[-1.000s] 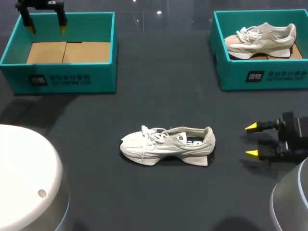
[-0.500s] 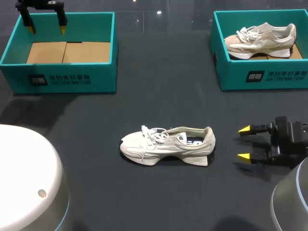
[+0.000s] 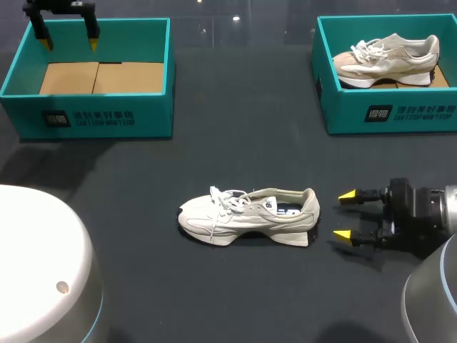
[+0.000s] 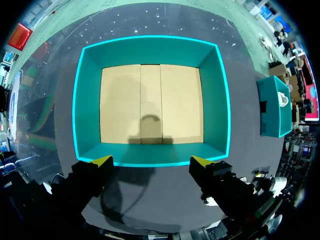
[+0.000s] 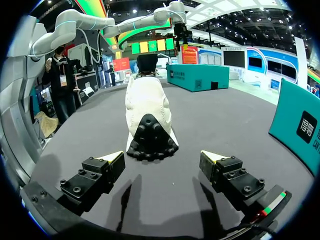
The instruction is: Take the shoe out of the shoebox, open the shoe tongue, remove and reinsert the insole, then place the shoe into the shoebox
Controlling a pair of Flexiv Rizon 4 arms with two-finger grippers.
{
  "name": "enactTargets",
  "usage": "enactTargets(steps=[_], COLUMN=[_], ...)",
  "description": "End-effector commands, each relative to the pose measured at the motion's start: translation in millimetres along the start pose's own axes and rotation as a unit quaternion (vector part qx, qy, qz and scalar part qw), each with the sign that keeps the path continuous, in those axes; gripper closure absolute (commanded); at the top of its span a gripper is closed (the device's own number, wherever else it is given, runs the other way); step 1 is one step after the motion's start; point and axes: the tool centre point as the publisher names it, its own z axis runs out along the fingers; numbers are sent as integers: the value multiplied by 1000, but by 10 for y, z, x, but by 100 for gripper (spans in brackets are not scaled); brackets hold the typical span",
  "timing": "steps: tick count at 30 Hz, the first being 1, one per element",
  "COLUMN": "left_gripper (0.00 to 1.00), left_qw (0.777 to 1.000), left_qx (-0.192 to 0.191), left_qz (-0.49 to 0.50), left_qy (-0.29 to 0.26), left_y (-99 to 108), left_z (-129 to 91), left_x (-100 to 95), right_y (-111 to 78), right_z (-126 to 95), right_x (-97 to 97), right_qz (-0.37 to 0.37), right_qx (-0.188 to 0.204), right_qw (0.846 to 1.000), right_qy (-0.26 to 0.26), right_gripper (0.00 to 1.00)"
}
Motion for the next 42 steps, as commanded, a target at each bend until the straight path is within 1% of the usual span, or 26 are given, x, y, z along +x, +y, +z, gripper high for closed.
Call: enactTargets(steps=[1, 6, 13, 19, 22, 33, 42], left_gripper=[0, 0, 0, 0, 0, 0, 0], left_qw=[1000, 1000, 1000, 1000, 1000, 1000, 1000], left_qx=[0, 0, 0, 0, 0, 0, 0], left_qz=[0, 0, 0, 0, 0, 0, 0], left_qy=[0, 0, 0, 0, 0, 0, 0], left_y=[-1, -1, -1, -1, -1, -1, -1], left_z=[-2, -2, -2, -2, -2, -2, -2], left_x=[0, 0, 0, 0, 0, 0, 0], right_y=[7, 7, -16, 21, 53, 102, 143], right_z=[125, 216, 358, 459, 513, 606, 597], right_x=[10, 17, 51, 66, 65, 66, 93], right_qz=[3, 17, 14, 10, 11, 10, 16], right_qx=[2, -3, -15, -31, -29, -43, -45], right_qw=[1000, 1000, 1000, 999, 999, 999, 999], right_qy=[-1, -1, 1, 7, 11, 21, 23], right_gripper=[0, 0, 0, 0, 0, 0, 0])
